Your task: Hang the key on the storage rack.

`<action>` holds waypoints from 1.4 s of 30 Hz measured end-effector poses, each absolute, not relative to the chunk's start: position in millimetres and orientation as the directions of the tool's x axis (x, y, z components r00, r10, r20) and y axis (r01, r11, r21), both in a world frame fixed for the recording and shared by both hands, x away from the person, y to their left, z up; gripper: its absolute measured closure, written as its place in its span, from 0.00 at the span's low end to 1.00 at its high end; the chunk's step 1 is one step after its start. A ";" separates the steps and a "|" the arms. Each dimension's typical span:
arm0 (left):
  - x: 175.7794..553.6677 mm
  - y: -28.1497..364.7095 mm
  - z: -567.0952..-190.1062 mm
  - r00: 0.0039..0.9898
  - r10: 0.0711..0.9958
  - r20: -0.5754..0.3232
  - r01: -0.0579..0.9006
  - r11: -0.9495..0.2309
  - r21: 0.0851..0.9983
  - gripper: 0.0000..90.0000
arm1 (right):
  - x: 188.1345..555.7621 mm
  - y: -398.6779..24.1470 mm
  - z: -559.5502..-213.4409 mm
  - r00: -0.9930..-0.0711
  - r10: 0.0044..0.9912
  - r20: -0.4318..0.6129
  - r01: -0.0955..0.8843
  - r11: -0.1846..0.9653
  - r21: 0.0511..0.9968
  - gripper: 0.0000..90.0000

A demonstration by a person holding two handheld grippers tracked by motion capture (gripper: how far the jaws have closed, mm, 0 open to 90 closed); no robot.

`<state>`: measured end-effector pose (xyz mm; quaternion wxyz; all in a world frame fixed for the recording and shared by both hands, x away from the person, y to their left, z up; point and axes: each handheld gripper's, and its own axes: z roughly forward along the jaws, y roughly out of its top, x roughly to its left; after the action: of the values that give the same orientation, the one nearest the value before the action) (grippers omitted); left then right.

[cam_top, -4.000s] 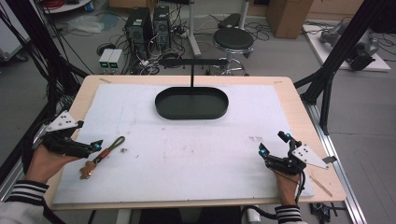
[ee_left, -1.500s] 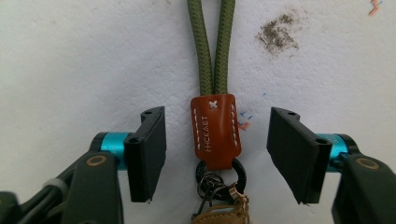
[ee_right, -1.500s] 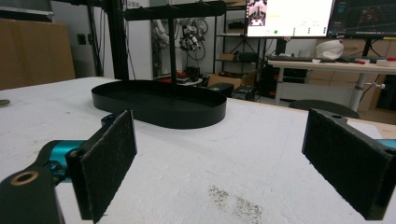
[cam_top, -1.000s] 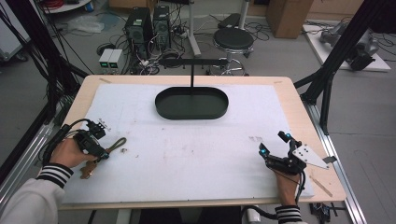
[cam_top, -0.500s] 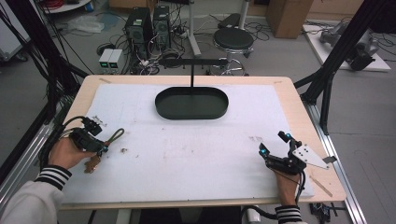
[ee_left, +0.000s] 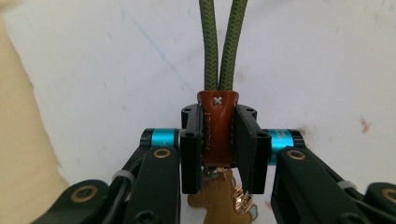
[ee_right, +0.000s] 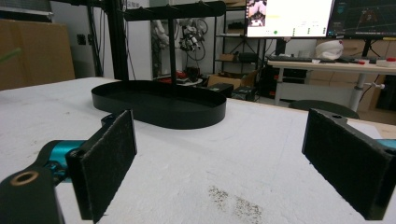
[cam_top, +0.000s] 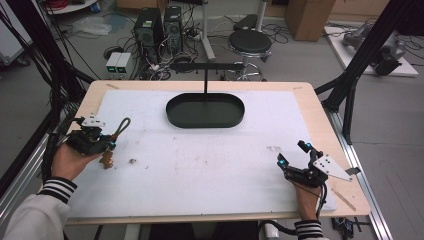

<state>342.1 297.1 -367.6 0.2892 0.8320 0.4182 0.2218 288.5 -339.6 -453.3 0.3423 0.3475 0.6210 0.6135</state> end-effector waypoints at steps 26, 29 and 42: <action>344.5 278.7 -328.4 0.546 0.833 0.093 0.331 -0.316 0.889 0.81 | 288.5 -339.6 -453.3 -0.525 0.851 0.003 0.012 0.005 1.000 0.10; 350.3 272.1 -324.4 0.552 0.828 0.099 0.318 -0.319 0.893 0.81 | 288.5 -339.7 -453.3 -0.524 0.852 0.006 0.015 0.003 1.000 0.10; 381.2 245.4 -310.2 0.578 0.810 0.099 0.289 -0.317 0.903 0.81 | 288.6 -339.5 -453.3 -0.525 0.851 0.004 0.014 0.004 1.000 0.10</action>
<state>381.2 245.4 -310.2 0.4592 0.7603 0.3615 0.2836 288.6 -339.5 -453.3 0.3407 0.3482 0.6213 0.6137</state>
